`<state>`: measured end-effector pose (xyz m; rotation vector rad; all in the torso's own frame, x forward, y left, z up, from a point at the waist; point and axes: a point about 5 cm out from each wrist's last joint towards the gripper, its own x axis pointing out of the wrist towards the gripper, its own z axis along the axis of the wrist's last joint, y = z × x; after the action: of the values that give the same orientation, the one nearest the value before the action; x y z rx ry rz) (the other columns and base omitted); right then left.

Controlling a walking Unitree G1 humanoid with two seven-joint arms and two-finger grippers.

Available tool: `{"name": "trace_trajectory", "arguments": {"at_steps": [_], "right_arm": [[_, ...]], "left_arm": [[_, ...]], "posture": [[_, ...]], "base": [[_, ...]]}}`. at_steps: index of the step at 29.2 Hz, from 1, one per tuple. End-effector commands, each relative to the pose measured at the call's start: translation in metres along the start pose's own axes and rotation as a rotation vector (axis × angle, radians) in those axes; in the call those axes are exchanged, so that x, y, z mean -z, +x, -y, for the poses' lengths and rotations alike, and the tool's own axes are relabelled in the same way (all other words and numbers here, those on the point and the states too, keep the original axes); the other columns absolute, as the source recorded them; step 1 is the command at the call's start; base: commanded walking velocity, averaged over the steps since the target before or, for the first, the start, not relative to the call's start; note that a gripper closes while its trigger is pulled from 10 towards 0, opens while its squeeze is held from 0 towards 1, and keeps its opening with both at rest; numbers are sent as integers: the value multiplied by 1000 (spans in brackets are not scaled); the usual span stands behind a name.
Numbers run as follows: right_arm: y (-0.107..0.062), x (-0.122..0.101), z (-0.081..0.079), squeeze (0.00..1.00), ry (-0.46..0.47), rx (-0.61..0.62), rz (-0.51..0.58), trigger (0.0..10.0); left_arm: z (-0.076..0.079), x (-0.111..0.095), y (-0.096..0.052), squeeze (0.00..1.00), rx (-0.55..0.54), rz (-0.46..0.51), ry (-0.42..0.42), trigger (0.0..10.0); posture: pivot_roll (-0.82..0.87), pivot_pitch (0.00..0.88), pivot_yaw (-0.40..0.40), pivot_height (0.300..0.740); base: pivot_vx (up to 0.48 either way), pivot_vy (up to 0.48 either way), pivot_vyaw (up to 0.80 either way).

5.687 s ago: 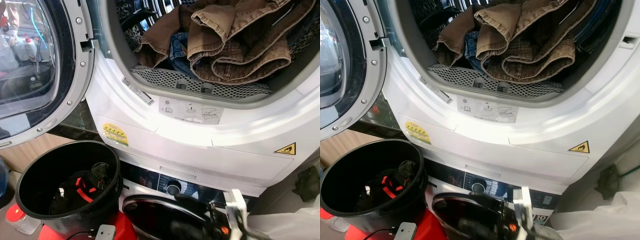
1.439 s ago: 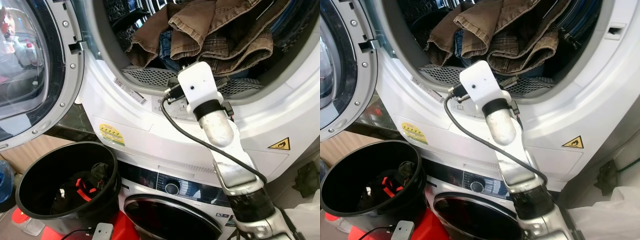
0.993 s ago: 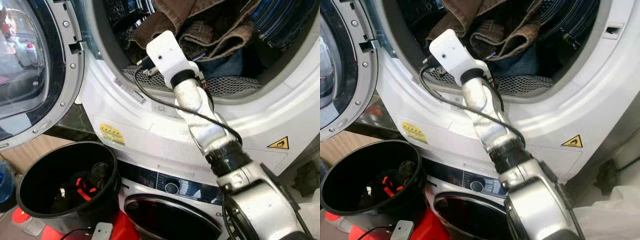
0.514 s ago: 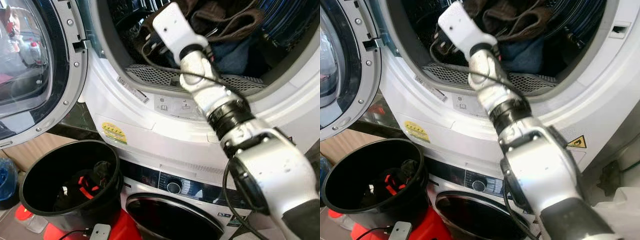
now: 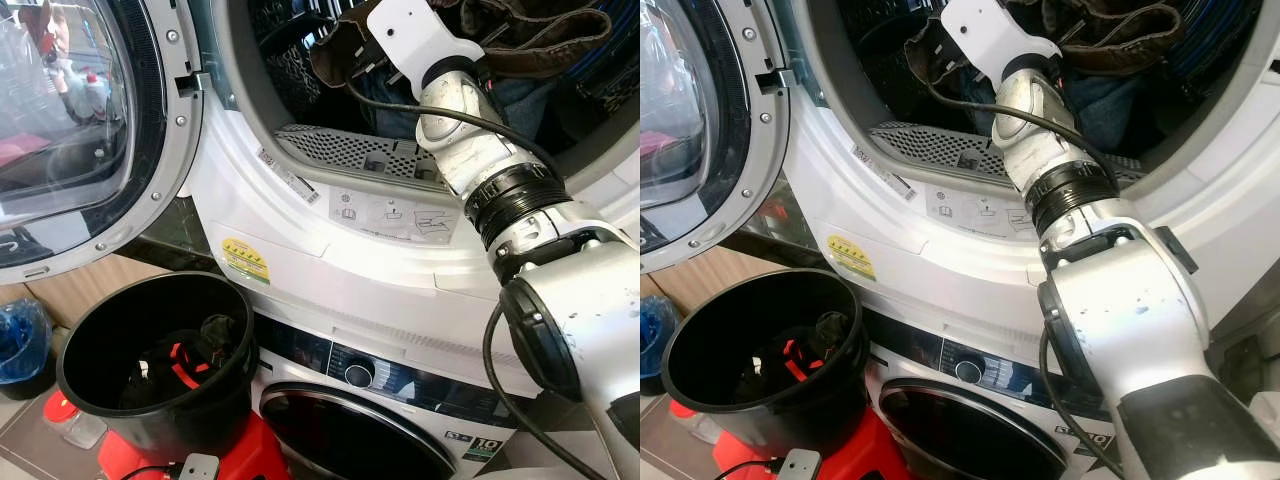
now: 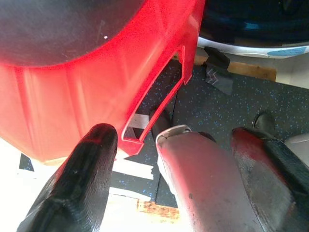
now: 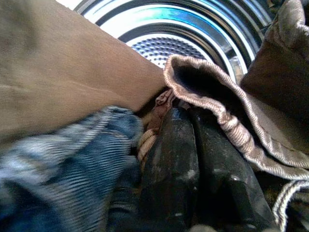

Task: Clothes washing

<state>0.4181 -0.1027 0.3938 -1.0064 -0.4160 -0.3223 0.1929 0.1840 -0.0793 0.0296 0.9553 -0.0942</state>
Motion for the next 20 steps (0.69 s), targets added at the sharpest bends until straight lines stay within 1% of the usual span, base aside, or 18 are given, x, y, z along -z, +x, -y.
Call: {"name": "trace_trajectory", "arguments": {"at_steps": [1,5,8,9,10,11,12,14,15,16,17,18,19,20], "right_arm": [[4,20,15,0,-60,45,-78,10000],[3,34,19,0,-84,70,-116,10000],[1,47,17,0,-91,72,-150,10000],[-2,55,11,0,-96,56,-167,10000],[-3,59,8,0,-86,45,-180,10000],[-7,67,-1,0,-50,14,-208,10000],[-9,70,-6,0,-34,2,-217,10000],[-14,73,-19,0,67,-42,-242,10000],[-18,74,-28,0,162,-67,-258,10000],[-20,74,-33,0,224,-81,-268,10000],[-24,73,-43,0,358,-110,-288,10000],[-26,75,-47,0,457,-112,-314,10000],[-27,76,-49,0,526,-111,-334,10000],[-29,74,-54,0,655,-129,-347,10000]], "left_arm": [[-2,4,-1,0,-7,-5,9,10000],[-1,4,-1,0,-5,-2,7,10000],[0,2,0,0,-2,1,9,10000],[1,2,0,0,0,1,8,10000],[1,2,0,0,0,1,7,10000],[0,2,0,0,0,-1,5,10000],[0,2,0,0,0,-1,4,10000],[0,2,0,0,1,-1,5,10000],[1,1,0,0,3,-1,9,10000],[1,1,0,0,5,-1,12,10000],[1,0,0,0,5,1,15,10000],[1,0,0,0,5,1,14,10000],[1,-1,0,0,5,2,14,10000],[1,-1,0,0,5,3,13,10000]], "posture": [[144,19,15,740],[134,22,19,740],[123,29,27,740],[116,28,28,740],[108,27,32,740],[98,31,38,740],[96,30,40,740],[90,30,44,740],[90,32,44,740],[90,32,46,740],[88,33,48,740],[86,36,52,740],[86,36,52,740],[78,43,56,740]], "base": [[0,0,0],[0,0,0],[0,0,0],[0,0,0],[0,0,0],[0,0,0],[0,0,0],[0,0,0],[0,0,0],[0,0,0],[0,0,0],[0,0,0],[0,0,0],[0,0,0]]}}
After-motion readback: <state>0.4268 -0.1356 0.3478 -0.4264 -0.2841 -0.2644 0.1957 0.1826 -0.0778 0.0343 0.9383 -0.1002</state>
